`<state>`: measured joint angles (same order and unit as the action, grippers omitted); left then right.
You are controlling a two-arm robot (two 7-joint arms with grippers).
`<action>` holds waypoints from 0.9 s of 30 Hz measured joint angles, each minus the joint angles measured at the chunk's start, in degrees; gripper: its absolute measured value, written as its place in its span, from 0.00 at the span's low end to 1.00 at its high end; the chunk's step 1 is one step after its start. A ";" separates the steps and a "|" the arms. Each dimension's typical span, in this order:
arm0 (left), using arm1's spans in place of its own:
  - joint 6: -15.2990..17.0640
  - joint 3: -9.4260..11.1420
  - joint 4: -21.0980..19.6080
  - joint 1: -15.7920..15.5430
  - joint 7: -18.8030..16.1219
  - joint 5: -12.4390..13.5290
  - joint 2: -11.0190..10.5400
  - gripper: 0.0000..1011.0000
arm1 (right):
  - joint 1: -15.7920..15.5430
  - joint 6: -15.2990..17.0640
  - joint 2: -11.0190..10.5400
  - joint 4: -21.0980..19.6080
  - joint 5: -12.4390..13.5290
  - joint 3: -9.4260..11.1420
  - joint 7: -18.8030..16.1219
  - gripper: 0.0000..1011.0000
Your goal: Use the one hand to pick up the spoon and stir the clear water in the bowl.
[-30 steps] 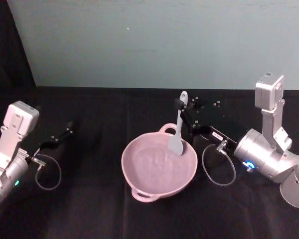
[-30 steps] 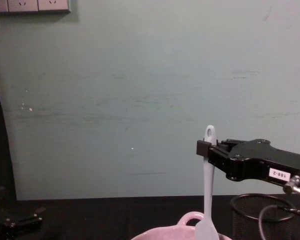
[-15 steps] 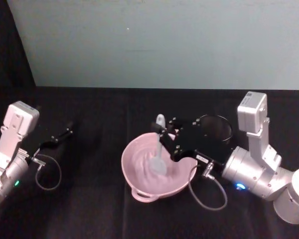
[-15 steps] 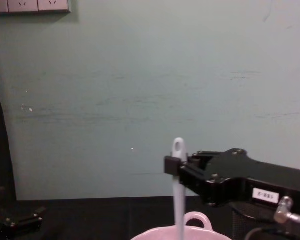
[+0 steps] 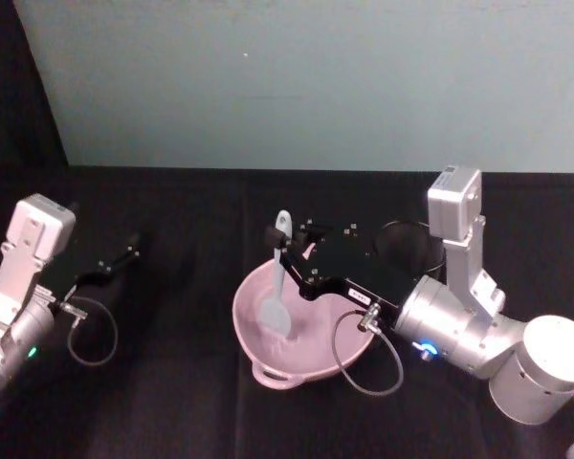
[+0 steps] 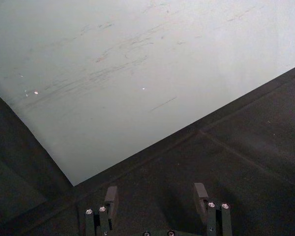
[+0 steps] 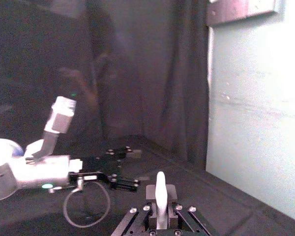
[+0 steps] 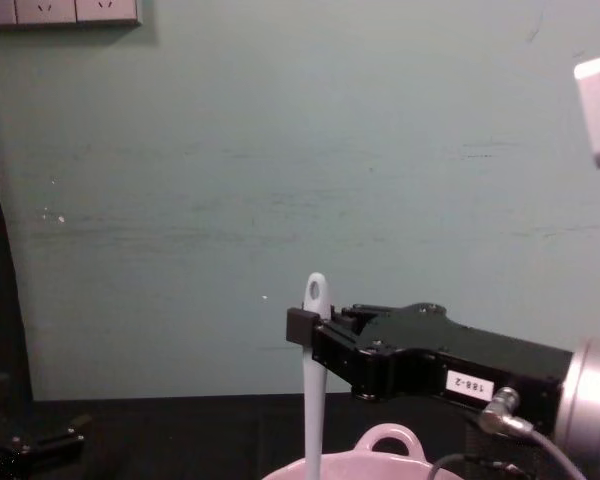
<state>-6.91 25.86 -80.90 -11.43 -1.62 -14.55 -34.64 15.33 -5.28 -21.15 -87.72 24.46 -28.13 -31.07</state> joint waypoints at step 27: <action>0.00 0.00 0.00 0.00 0.00 0.00 0.00 0.99 | 0.55 -0.66 -0.61 3.93 0.57 5.96 3.73 0.12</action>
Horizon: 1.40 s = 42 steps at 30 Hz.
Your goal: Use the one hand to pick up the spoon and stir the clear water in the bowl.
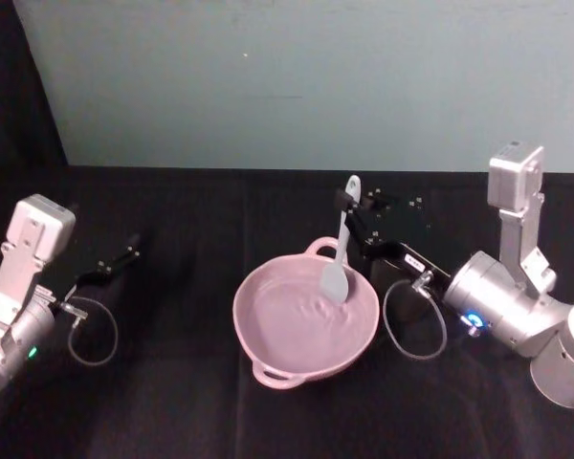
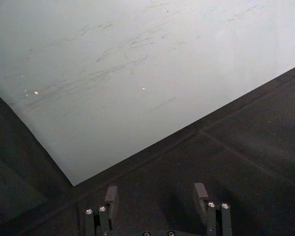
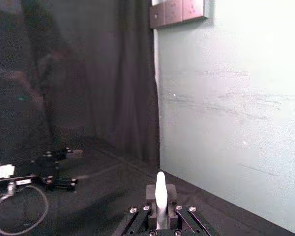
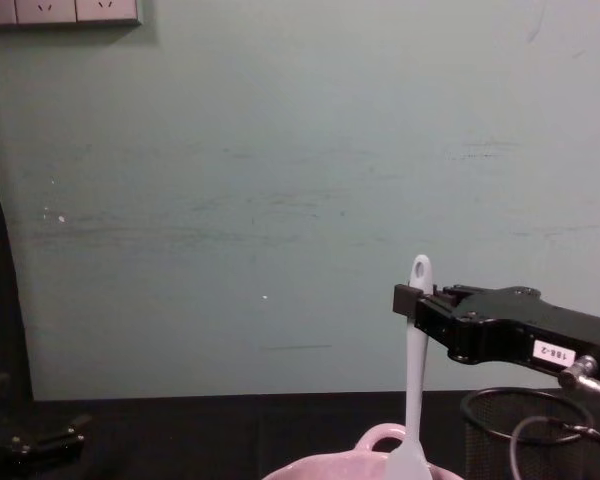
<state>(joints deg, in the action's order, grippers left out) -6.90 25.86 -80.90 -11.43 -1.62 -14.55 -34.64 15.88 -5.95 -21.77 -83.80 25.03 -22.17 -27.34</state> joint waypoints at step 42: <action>0.00 0.00 0.00 0.00 0.00 0.00 0.00 0.99 | 2.70 -0.78 2.65 4.33 1.28 -1.32 -0.58 0.12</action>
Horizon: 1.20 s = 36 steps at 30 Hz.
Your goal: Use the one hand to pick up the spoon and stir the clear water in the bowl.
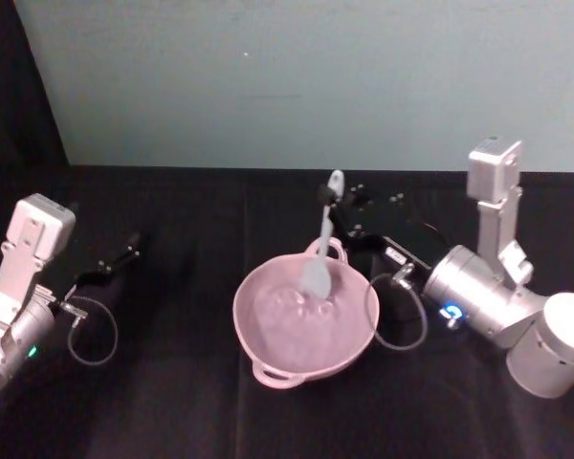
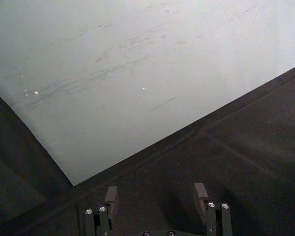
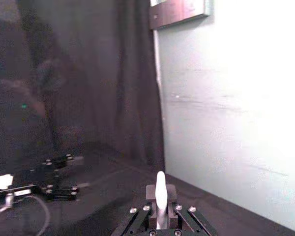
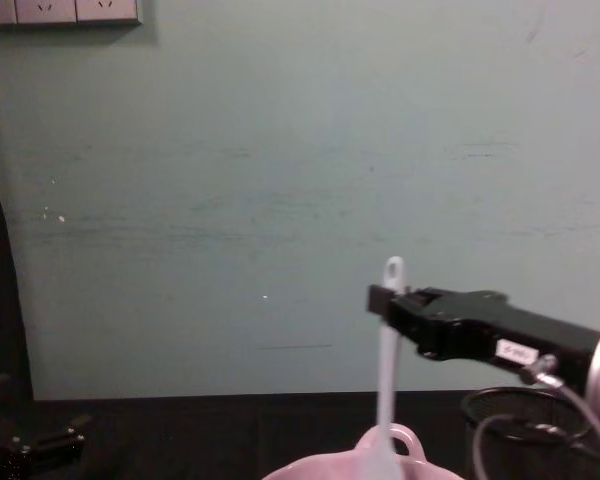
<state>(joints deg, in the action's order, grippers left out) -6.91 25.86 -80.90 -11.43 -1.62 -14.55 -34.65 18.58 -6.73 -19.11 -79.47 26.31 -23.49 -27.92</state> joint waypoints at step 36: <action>0.00 0.00 0.00 0.00 0.00 0.00 0.00 0.99 | -5.25 1.94 -2.41 -9.36 0.46 -3.81 -3.29 0.12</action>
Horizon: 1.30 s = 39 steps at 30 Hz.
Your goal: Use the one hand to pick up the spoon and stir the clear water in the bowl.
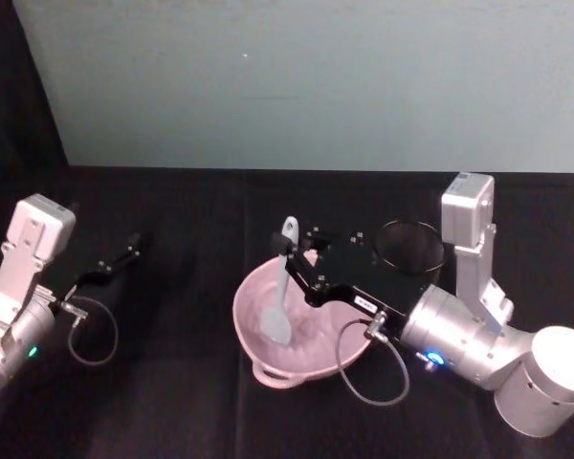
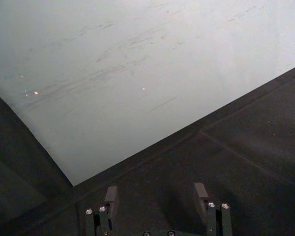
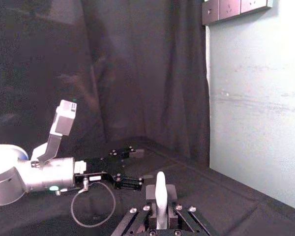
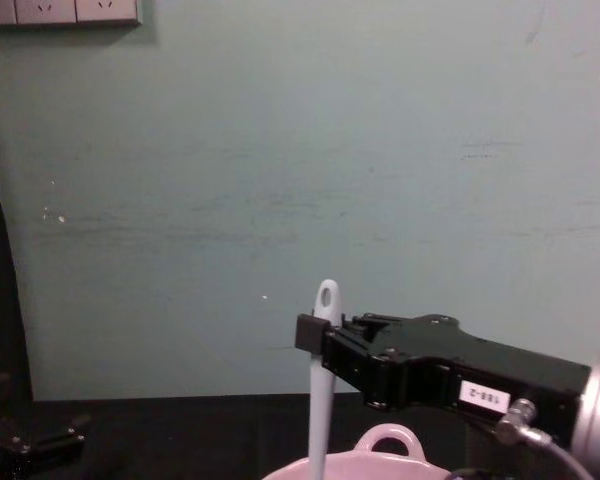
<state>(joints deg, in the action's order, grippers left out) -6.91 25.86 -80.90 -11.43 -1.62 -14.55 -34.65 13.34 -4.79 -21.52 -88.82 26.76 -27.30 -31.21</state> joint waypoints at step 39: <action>0.00 0.00 0.00 0.00 0.00 0.00 0.00 0.99 | 0.53 0.07 -2.04 2.13 -0.71 4.27 2.03 0.12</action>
<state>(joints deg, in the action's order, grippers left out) -6.91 25.86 -80.90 -11.43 -1.62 -14.55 -34.65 13.87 -4.71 -23.56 -86.69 26.05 -23.03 -29.18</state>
